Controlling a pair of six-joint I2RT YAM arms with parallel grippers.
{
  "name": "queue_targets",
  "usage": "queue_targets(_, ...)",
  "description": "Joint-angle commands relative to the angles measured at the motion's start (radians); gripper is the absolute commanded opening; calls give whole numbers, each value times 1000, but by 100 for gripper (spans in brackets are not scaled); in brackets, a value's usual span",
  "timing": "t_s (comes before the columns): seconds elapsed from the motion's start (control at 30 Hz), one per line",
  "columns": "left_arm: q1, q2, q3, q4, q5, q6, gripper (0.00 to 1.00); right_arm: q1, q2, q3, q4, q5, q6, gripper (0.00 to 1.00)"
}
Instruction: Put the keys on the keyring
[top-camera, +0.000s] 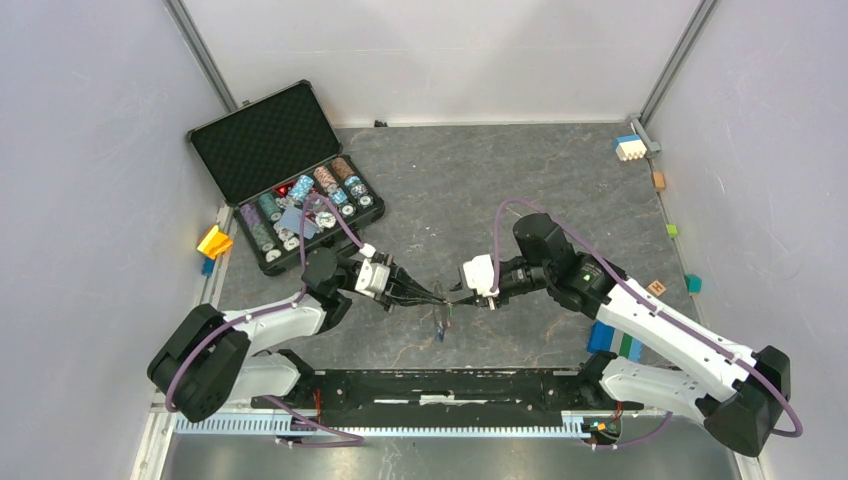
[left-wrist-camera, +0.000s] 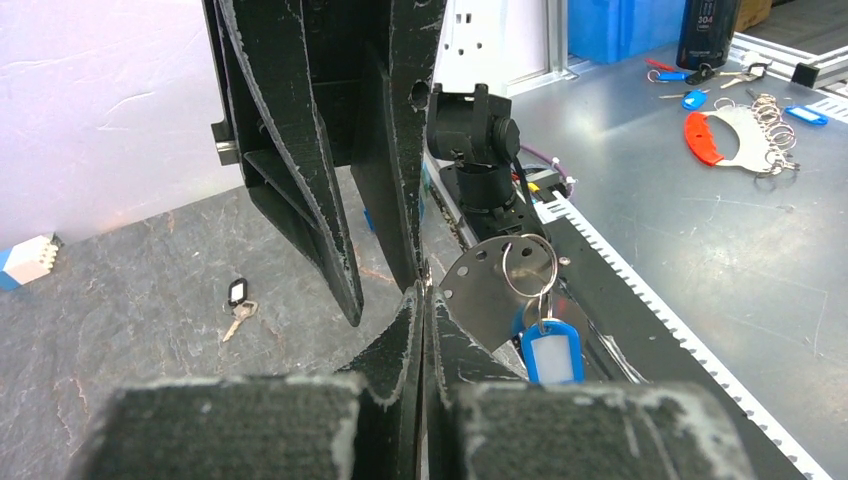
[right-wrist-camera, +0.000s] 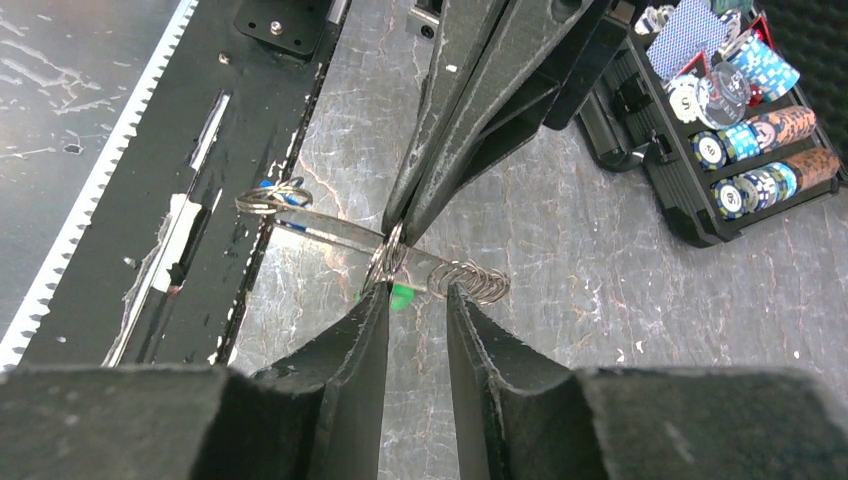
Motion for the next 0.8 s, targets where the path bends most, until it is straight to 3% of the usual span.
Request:
queue_targets(0.0, -6, 8, 15, 66, -36, -40, 2, 3, 1, -1, 58, -38, 17, 33)
queue_targets(0.77, -6, 12, 10, 95, -78, -77, 2, 3, 6, -53, 156, -8, 81, 24)
